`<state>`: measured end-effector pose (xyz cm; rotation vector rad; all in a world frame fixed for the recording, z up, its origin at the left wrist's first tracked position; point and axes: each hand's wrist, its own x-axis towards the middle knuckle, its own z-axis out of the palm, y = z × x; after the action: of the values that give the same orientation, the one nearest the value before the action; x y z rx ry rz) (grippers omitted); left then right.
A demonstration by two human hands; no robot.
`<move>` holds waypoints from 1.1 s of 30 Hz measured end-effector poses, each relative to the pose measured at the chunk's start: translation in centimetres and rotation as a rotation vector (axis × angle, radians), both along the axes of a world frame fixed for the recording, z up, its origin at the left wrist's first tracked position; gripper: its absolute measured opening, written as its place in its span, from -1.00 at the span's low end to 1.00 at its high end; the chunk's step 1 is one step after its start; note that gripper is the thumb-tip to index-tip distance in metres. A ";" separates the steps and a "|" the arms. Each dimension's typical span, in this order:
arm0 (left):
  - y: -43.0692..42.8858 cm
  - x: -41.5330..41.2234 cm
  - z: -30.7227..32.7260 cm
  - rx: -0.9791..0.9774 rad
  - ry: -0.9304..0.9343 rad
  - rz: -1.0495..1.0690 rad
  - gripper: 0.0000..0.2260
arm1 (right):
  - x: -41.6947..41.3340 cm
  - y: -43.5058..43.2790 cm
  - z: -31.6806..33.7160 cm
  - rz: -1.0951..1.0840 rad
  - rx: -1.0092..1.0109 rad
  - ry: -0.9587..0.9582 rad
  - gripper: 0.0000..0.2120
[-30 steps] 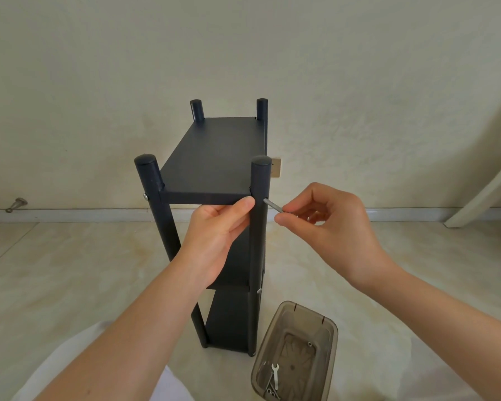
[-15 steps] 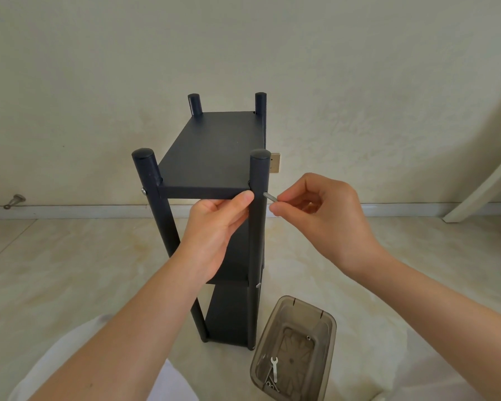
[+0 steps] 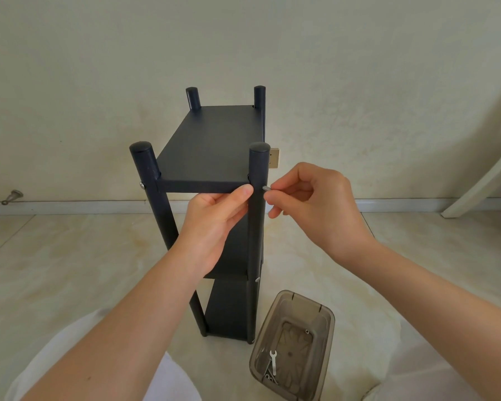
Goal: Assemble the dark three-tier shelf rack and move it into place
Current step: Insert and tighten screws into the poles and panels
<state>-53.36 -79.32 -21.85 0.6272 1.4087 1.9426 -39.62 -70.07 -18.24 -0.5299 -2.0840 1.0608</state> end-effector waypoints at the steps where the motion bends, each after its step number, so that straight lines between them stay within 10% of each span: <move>1: 0.0 0.0 0.0 0.001 0.002 -0.002 -0.82 | 0.0 0.0 0.0 0.006 -0.005 0.001 -0.87; 33: -0.1 -0.2 -0.1 0.010 0.028 -0.043 -0.78 | -0.6 0.2 -0.1 0.023 -0.008 0.021 -0.90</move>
<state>-53.59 -79.44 -21.96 0.6863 1.3916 1.9157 -40.26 -69.91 -18.35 -0.4977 -2.0732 1.0843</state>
